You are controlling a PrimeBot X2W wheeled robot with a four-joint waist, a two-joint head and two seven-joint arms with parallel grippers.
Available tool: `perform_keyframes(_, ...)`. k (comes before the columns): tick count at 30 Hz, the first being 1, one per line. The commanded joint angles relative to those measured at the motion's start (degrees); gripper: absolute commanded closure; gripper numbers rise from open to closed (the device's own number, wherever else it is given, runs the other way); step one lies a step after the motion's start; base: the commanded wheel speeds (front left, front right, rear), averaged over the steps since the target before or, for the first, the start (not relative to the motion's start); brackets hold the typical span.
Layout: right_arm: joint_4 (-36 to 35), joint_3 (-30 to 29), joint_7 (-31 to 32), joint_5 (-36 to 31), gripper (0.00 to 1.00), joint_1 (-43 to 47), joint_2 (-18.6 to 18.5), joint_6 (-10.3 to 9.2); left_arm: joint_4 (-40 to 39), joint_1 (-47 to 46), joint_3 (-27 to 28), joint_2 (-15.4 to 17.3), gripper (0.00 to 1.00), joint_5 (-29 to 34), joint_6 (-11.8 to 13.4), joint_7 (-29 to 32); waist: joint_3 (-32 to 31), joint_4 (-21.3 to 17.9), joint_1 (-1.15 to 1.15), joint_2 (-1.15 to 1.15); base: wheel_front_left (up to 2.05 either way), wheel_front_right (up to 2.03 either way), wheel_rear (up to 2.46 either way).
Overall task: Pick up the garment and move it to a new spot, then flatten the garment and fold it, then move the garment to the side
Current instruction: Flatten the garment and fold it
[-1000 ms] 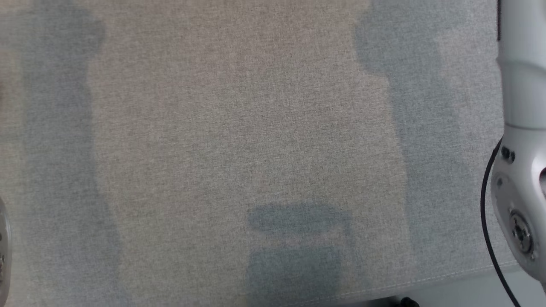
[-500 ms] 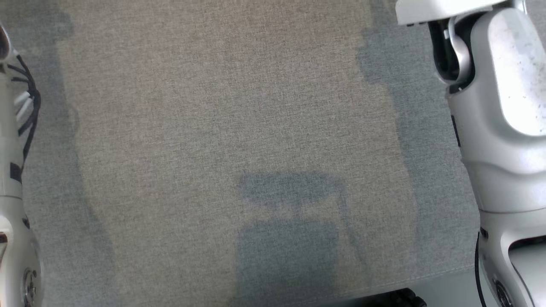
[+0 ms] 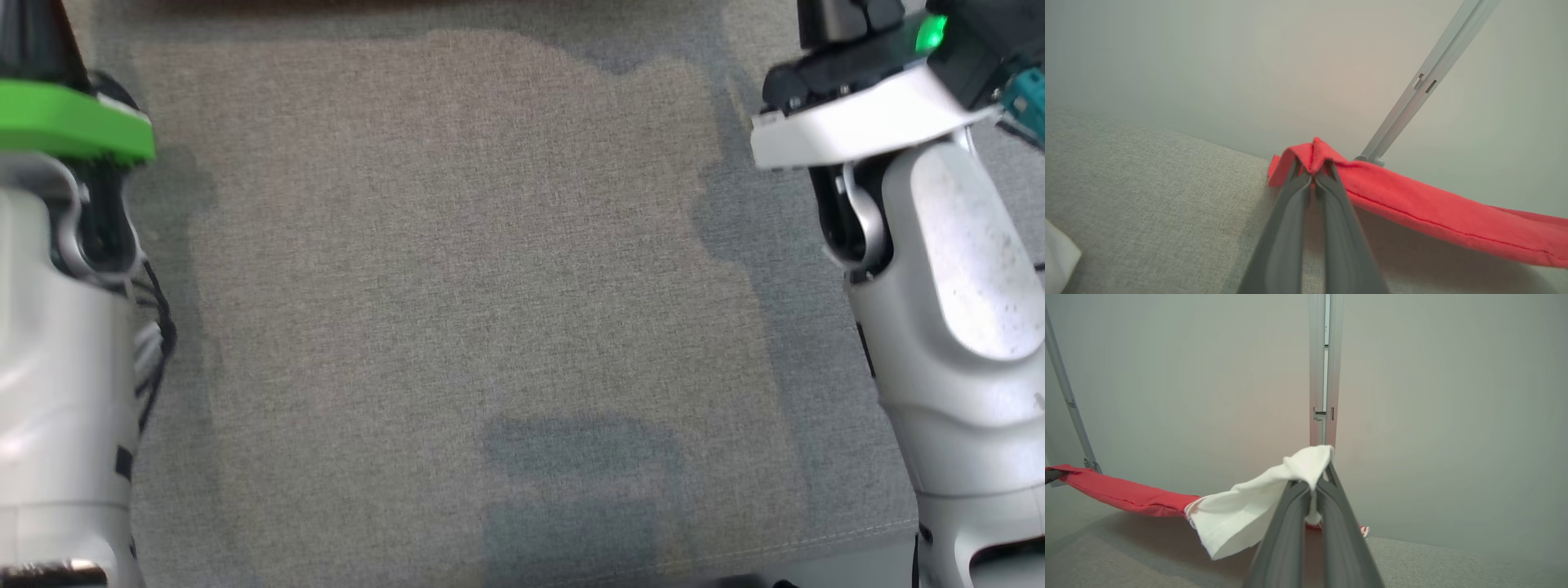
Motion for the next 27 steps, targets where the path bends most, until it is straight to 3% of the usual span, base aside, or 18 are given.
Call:
perform_keyframes(1, -0.4, -0.4, -0.3, 0.5, 1.0, 1.6, -0.3, -0.1, -0.4, 2.0, 0.2, -0.2, 1.0, -0.4, -0.2, -0.4, -1.6, 0.5, 0.0, 0.14, 0.0, 0.0, 0.0)
perform_keyframes(17, -7.6, -5.3, -0.3, 2.7, 1.0, 27.6, -0.9, -0.1, -9.2, 30.0, 2.1, -5.7, 1.0, -2.1, -0.2, -1.0, -13.3, 2.1, 0.0, 0.14, 0.0, 0.0, 0.0)
perform_keyframes(27, -12.7, -4.8, 0.0, 4.4, 1.0, 47.4, 1.5, -0.1, -17.0, 47.2, 2.3, -10.2, 1.0, -2.9, -0.2, -1.0, -20.7, 1.7, 0.0, 0.14, 0.0, 0.0, 0.0)
